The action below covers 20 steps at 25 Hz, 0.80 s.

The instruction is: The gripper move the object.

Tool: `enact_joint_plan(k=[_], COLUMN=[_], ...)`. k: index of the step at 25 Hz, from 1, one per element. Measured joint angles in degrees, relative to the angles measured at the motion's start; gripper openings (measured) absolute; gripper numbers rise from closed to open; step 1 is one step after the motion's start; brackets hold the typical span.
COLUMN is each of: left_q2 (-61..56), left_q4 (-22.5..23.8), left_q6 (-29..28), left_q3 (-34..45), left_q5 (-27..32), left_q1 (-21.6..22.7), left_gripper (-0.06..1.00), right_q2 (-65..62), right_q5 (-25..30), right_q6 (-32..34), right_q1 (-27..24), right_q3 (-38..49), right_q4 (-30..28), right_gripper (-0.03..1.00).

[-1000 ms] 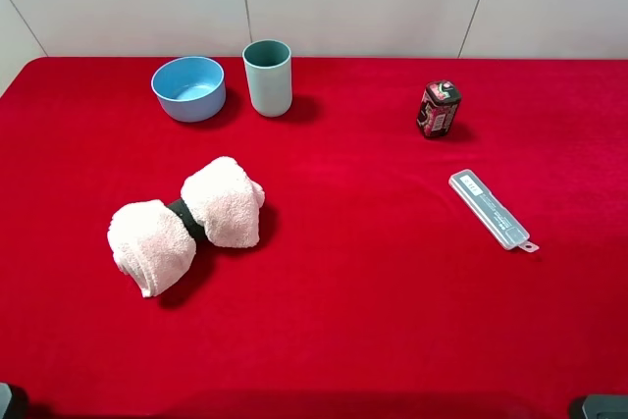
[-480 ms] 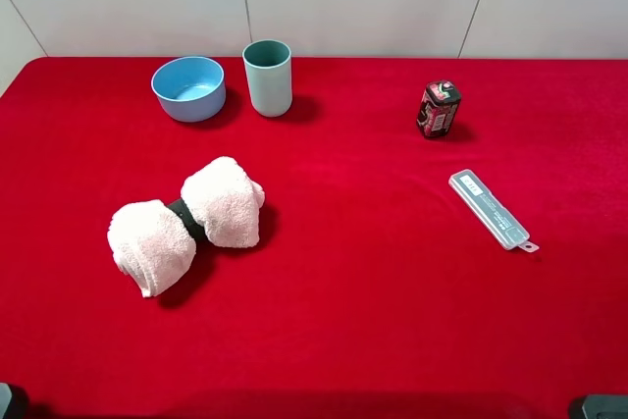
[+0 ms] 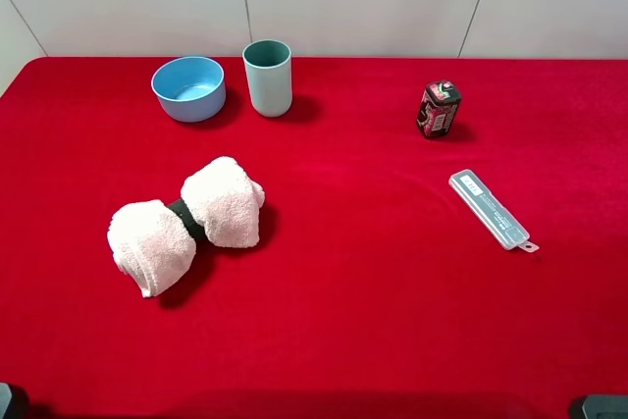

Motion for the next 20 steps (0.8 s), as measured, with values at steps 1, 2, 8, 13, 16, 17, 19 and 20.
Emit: enact_joint_plan(k=[1,2,8,13,16,17,19,20], left_q2=[0.00,0.00,0.00,0.00,0.00,0.00,0.00,0.00], left_q4=[0.00,0.00,0.00,0.00,0.00,0.00,0.00,0.00], left_q6=[0.00,0.00,0.00,0.00,0.00,0.00,0.00,0.00], left_q3=[0.00,0.00,0.00,0.00,0.00,0.00,0.00,0.00], left_q5=[0.00,0.00,0.00,0.00,0.00,0.00,0.00,0.00], left_q1=[0.00,0.00,0.00,0.00,0.00,0.00,0.00,0.00], left_gripper=[0.98,0.98,0.98,0.98,0.98,0.98,0.98,0.98], right_q2=[0.00,0.00,0.00,0.00,0.00,0.00,0.00,0.00], right_q5=[0.00,0.00,0.00,0.00,0.00,0.00,0.00,0.00], right_q6=[0.00,0.00,0.00,0.00,0.00,0.00,0.00,0.00], right_q1=[0.00,0.00,0.00,0.00,0.00,0.00,0.00,0.00], right_q3=[0.00,0.00,0.00,0.00,0.00,0.00,0.00,0.00], right_q4=[0.00,0.00,0.00,0.00,0.00,0.00,0.00,0.00], right_gripper=[0.69,0.69,0.69,0.69,0.69,0.69,0.69,0.69])
